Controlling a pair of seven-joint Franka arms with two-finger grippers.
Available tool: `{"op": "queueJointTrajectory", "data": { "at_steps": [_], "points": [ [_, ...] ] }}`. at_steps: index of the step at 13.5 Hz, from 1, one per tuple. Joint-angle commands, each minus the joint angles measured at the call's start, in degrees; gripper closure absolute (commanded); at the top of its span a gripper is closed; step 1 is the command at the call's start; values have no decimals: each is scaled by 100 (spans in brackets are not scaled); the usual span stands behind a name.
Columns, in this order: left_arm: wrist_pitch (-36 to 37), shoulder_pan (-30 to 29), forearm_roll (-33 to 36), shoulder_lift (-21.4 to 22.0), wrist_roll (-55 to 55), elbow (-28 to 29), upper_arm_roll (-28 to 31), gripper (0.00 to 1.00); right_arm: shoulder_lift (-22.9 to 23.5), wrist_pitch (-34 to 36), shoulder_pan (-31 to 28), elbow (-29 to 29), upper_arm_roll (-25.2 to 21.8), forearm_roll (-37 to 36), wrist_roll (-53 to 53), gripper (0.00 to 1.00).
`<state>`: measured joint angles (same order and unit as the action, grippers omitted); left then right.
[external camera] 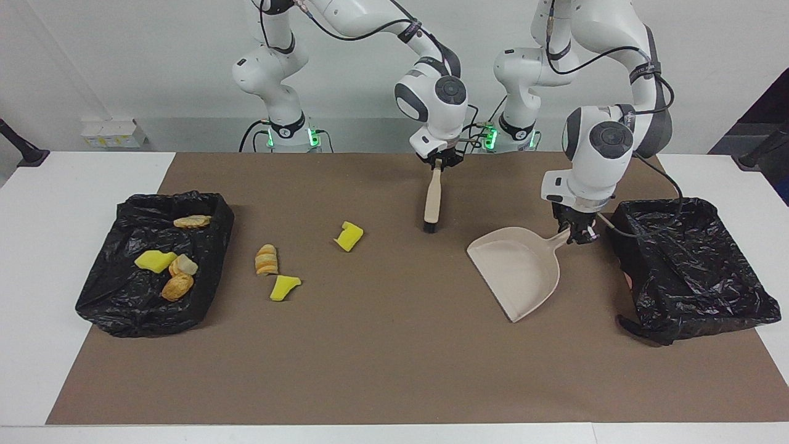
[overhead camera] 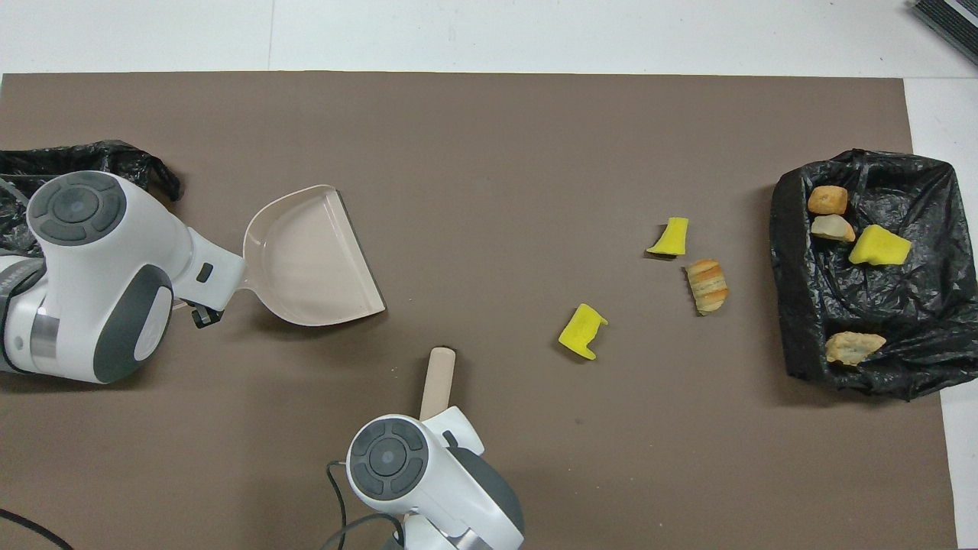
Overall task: Sweep and dump trash in bin
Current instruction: 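Bring the dustpan and brush together beside the sponge and bread pieces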
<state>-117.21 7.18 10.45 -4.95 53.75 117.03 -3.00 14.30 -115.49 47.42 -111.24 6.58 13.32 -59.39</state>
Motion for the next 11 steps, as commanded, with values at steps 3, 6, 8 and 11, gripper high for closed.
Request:
{"op": "queueJointTrajectory", "data": {
  "at_steps": [3,6,8,11],
  "points": [
    [-117,90,-175,337,-172,409,63,100,-601,1185,-670,524,-78,-276,173,100],
    [-48,431,-183,398,-198,417,54,100,-1016,1476,-1408,524,-78,-356,944,100],
    [75,923,-183,555,-566,566,63,100,-1017,1512,-1751,506,-78,-671,1393,100],
    [67,1311,-175,626,-751,637,63,100,-1008,1599,-2533,253,-69,-1207,2472,100]
  ]
}}
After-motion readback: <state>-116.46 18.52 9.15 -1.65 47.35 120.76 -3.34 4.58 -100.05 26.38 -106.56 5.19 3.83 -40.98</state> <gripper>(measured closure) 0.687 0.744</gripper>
